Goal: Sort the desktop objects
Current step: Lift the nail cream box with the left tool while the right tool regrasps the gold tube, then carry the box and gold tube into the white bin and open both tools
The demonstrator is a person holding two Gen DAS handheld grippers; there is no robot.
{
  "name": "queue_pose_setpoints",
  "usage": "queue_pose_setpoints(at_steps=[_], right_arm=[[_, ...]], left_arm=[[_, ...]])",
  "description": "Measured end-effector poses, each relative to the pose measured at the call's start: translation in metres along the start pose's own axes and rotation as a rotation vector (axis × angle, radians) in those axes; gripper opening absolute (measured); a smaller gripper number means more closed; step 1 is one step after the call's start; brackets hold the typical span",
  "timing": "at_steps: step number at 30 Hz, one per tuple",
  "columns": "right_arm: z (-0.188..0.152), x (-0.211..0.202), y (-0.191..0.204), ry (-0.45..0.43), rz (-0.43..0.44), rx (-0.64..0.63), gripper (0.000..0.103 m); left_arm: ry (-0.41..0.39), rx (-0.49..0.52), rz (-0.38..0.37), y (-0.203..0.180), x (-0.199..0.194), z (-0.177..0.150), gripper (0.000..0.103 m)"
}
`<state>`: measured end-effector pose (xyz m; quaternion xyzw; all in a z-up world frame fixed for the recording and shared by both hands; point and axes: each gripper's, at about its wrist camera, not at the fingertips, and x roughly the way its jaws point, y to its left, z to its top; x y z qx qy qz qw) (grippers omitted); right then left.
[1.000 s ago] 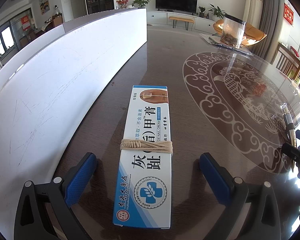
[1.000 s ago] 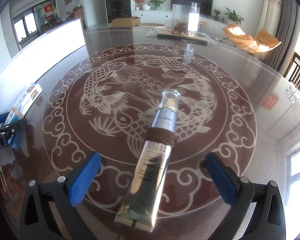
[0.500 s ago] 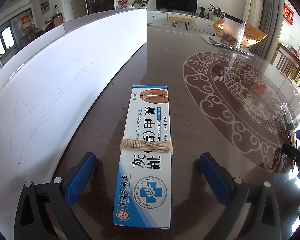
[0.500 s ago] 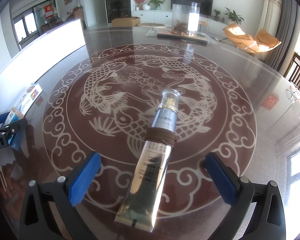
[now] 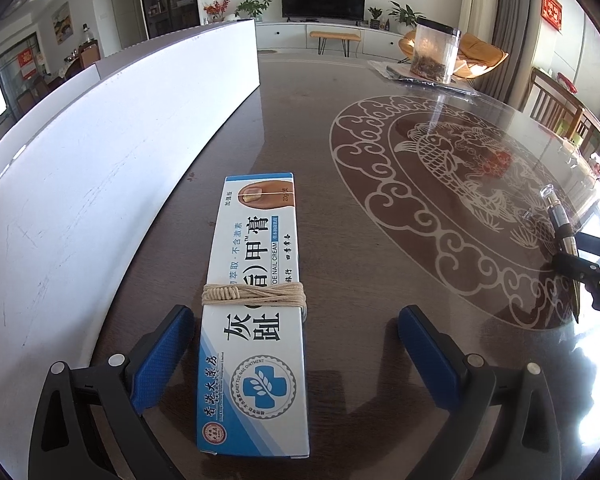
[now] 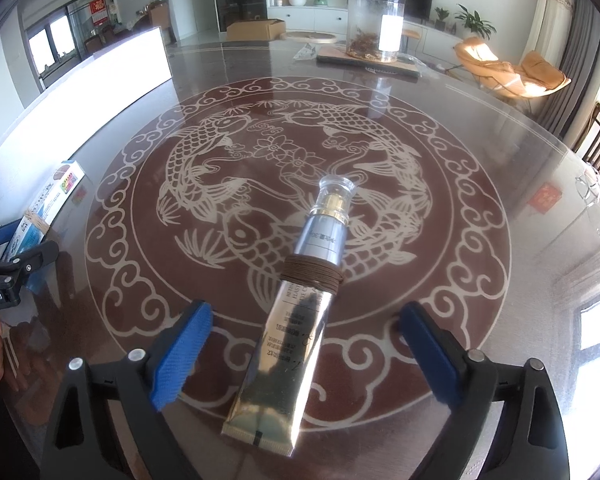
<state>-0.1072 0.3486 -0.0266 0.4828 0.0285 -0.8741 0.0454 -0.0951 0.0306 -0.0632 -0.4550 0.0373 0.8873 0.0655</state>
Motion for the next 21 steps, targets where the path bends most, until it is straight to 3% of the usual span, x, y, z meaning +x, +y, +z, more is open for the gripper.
queue_pose_setpoints(at_steps=[2, 4, 7, 10, 15, 21], right_arm=[[0.006, -0.003, -0.006, -0.01, -0.003, 0.031, 0.031], [0.011, -0.001, -0.01, -0.005, -0.009, 0.038, 0.027], [0.012, -0.01, -0.01, -0.02, 0.024, 0.056, 0.027], [0.014, -0.035, -0.003, -0.067, 0.068, 0.05, 0.027], [0.025, -0.066, 0.019, -0.121, 0.119, -0.019, 0.027], [0.054, -0.091, 0.064, -0.182, 0.207, -0.097, 0.027]], left_arm=[[-0.041, 0.017, -0.011, -0.002, -0.006, 0.0, 0.062], [-0.058, 0.032, -0.032, -0.003, -0.009, 0.001, 0.044], [-0.076, 0.001, -0.112, 0.001, -0.02, 0.001, 0.043], [-0.142, -0.021, -0.145, 0.005, -0.047, -0.001, 0.043], [-0.211, -0.054, -0.145, 0.012, -0.084, -0.009, 0.043], [-0.274, -0.169, -0.139, 0.045, -0.133, -0.02, 0.043]])
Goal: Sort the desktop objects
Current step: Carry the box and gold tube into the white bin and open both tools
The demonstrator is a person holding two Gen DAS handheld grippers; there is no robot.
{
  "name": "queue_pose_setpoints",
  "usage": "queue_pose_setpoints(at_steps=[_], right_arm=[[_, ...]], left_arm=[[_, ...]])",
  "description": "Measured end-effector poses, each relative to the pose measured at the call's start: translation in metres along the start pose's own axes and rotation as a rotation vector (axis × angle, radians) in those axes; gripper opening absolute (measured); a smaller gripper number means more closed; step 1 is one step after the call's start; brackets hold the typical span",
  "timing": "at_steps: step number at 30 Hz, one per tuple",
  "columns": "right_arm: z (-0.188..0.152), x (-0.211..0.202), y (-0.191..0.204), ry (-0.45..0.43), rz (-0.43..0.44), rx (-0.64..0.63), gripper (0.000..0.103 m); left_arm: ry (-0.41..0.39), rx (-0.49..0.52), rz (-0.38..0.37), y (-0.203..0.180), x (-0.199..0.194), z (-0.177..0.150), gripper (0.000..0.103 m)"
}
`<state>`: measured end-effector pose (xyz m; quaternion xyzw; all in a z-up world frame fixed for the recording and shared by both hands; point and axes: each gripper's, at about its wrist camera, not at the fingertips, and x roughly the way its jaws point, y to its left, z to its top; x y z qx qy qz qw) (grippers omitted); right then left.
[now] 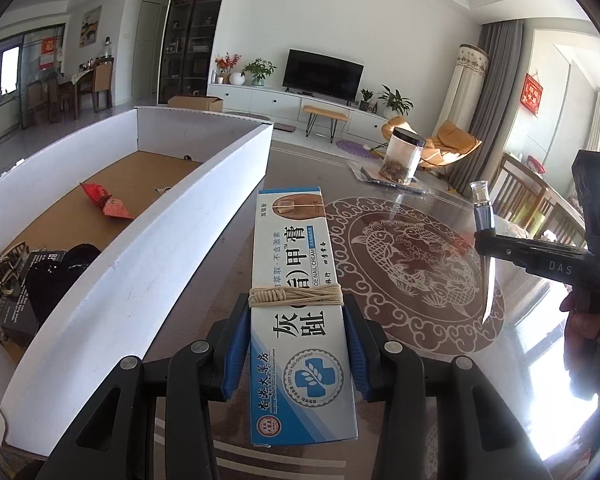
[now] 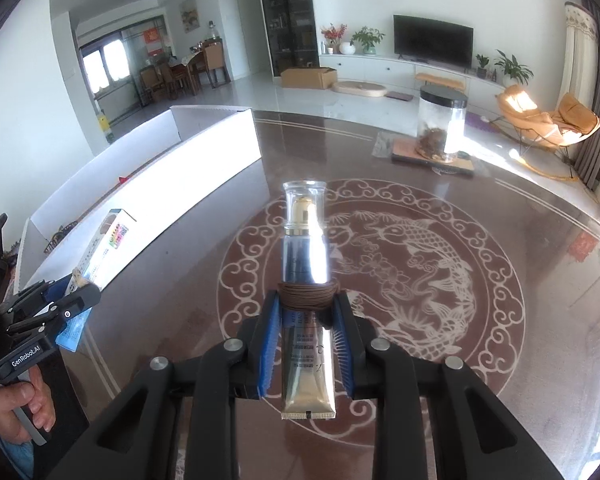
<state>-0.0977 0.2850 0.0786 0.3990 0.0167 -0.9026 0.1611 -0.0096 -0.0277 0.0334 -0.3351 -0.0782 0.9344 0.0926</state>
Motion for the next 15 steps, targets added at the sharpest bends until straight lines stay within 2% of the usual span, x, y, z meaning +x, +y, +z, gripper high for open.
queue_pose_setpoints(at_steps=[6, 8, 12, 15], right_arm=[[0.061, 0.003, 0.073, -0.083, 0.151, -0.084, 0.027], [0.086, 0.009, 0.105, -0.108, 0.219, -0.104, 0.027], [0.126, 0.032, 0.18, -0.131, 0.339, -0.155, 0.027], [0.142, 0.068, 0.236, -0.091, 0.39, -0.221, 0.027]], left_arm=[[-0.079, -0.084, 0.088, 0.058, -0.051, 0.048, 0.043], [-0.087, -0.093, 0.158, 0.086, -0.057, 0.068, 0.043], [-0.027, -0.126, 0.274, 0.142, -0.041, 0.096, 0.043], [0.064, -0.171, 0.325, 0.178, -0.015, 0.099, 0.043]])
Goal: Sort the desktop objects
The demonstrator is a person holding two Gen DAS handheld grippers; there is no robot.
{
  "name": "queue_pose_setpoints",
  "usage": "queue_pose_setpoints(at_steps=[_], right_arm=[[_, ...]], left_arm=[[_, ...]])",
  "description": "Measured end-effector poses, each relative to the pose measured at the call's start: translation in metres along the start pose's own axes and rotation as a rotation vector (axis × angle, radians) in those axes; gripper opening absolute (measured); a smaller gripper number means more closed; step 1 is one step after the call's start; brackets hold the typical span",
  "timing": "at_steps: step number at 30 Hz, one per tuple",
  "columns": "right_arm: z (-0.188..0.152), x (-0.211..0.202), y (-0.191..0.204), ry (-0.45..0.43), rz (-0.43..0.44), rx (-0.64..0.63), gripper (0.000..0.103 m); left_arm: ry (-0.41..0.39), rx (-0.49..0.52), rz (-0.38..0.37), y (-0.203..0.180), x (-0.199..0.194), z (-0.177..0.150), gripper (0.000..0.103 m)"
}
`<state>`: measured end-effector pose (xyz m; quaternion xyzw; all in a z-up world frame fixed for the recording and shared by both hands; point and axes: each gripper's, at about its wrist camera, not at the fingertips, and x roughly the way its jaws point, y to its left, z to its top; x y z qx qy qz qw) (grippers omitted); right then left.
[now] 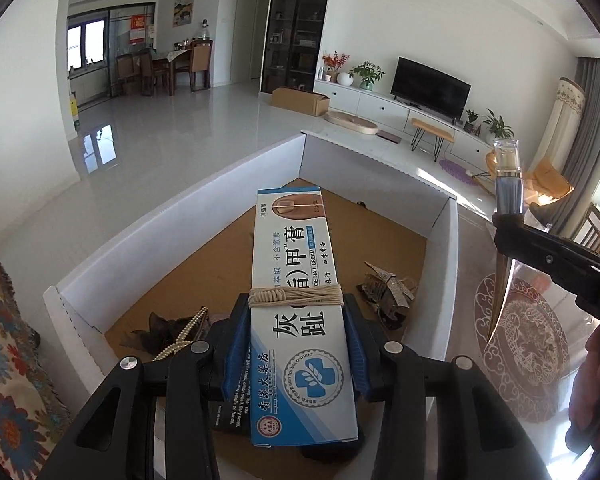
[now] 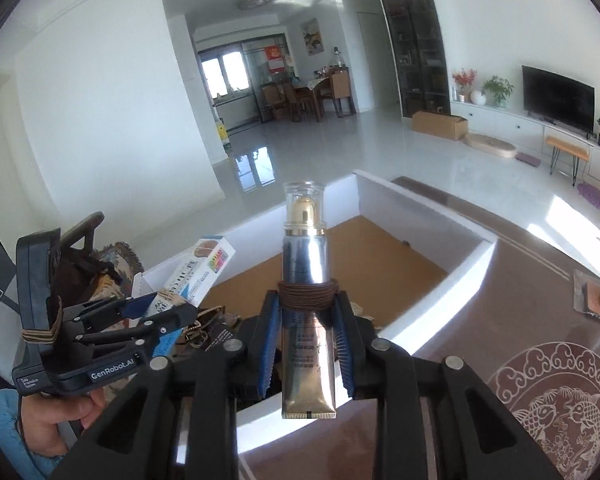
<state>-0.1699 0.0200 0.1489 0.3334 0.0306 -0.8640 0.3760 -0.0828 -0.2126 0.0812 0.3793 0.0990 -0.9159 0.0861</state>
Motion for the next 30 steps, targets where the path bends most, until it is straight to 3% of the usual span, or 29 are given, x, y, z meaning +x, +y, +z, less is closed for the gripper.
queue_pose_setpoints(at_steps=[5, 9, 10, 11, 12, 13, 14, 21, 30], right_arm=[[-0.008, 0.11, 0.018, 0.207, -0.029, -0.052, 0.027], [-0.027, 0.15, 0.012, 0.33, -0.035, -0.038, 0.031], [-0.029, 0.151, 0.011, 0.34, -0.038, -0.035, 0.035], [-0.03, 0.15, 0.011, 0.333, -0.03, -0.035, 0.041], [-0.03, 0.146, 0.01, 0.322, -0.026, -0.037, 0.06], [-0.03, 0.139, 0.008, 0.305, -0.033, -0.037, 0.07], [-0.029, 0.132, 0.007, 0.283, -0.04, -0.036, 0.08], [-0.02, 0.086, -0.006, 0.195, -0.065, -0.013, 0.089], [-0.027, 0.07, -0.008, 0.266, -0.09, -0.027, 0.09]], left_arm=[[0.11, 0.005, 0.063, 0.014, 0.045, -0.009, 0.043], [0.12, 0.015, 0.101, 0.012, 0.05, -0.016, 0.045], [0.107, 0.02, 0.113, 0.011, 0.047, -0.016, 0.047], [0.092, 0.025, 0.123, 0.01, 0.044, -0.016, 0.058], [0.078, 0.028, 0.137, 0.008, 0.042, -0.017, 0.065], [0.058, 0.029, 0.159, 0.006, 0.036, -0.018, 0.081], [0.028, 0.027, 0.177, 0.005, 0.03, -0.02, 0.088], [-0.012, 0.016, 0.214, -0.001, 0.017, -0.02, 0.09], [-0.031, 0.036, 0.24, -0.014, -0.002, -0.026, 0.091]])
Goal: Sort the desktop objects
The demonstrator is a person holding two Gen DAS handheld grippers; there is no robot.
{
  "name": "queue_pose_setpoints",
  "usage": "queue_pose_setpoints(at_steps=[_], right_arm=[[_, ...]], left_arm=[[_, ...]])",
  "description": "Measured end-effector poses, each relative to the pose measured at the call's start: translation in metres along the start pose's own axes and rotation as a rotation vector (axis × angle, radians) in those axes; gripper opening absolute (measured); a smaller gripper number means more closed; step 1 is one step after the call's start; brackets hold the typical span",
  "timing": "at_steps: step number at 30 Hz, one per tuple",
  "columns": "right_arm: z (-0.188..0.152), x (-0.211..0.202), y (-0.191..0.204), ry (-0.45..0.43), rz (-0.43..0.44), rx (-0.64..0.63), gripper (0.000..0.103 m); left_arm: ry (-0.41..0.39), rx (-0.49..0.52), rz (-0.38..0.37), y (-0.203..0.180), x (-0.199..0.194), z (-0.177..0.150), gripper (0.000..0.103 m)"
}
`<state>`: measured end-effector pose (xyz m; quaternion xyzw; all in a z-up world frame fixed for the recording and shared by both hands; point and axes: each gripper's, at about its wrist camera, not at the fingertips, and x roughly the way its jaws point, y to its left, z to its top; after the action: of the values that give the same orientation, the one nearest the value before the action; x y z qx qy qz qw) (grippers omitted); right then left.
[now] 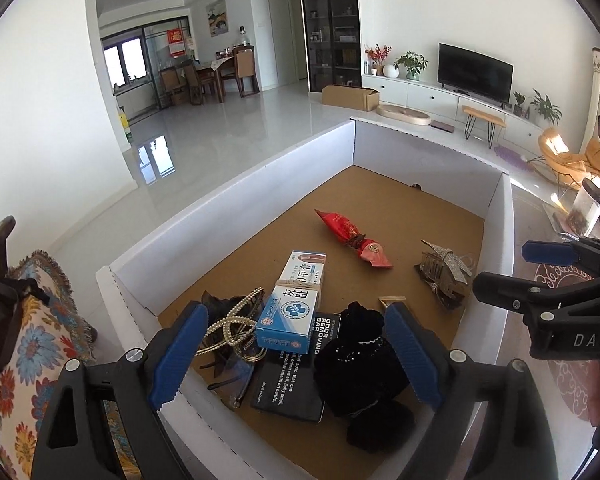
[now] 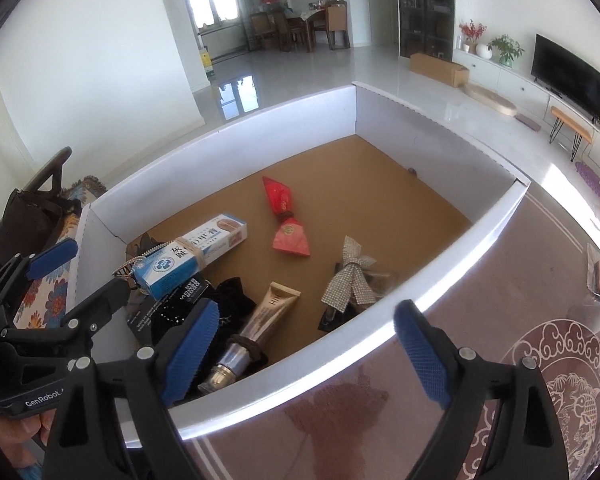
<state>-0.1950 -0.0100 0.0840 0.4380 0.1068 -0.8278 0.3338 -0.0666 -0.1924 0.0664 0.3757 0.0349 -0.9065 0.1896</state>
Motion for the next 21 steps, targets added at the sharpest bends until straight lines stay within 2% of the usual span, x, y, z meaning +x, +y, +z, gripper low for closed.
queue_pose_setpoints(at_steps=[3, 8, 12, 13, 15, 18, 21], right_arm=[[-0.001, 0.002, 0.004, 0.038, 0.005, -0.006, 0.09], [0.002, 0.001, 0.016, 0.083, 0.0, -0.038, 0.09], [0.005, 0.001, 0.02, 0.085, -0.033, -0.081, 0.09], [0.005, 0.002, 0.019, 0.086, -0.043, -0.087, 0.09], [0.004, 0.004, 0.017, 0.089, -0.055, -0.089, 0.09], [0.005, 0.006, 0.014, 0.083, -0.059, -0.076, 0.09], [0.007, 0.008, 0.013, 0.082, -0.057, -0.061, 0.09]], left_arm=[[0.012, -0.017, 0.006, 0.001, -0.004, 0.0, 0.091], [0.085, -0.122, -0.083, 0.013, -0.006, 0.004, 0.091], [0.104, -0.149, -0.03, 0.015, -0.01, 0.008, 0.091], [0.108, -0.152, -0.04, 0.014, -0.011, 0.008, 0.091], [0.1, -0.173, -0.084, 0.015, -0.014, 0.008, 0.103], [0.039, -0.215, -0.038, 0.015, -0.029, 0.004, 0.103], [0.01, -0.207, -0.03, 0.009, -0.038, 0.004, 0.103]])
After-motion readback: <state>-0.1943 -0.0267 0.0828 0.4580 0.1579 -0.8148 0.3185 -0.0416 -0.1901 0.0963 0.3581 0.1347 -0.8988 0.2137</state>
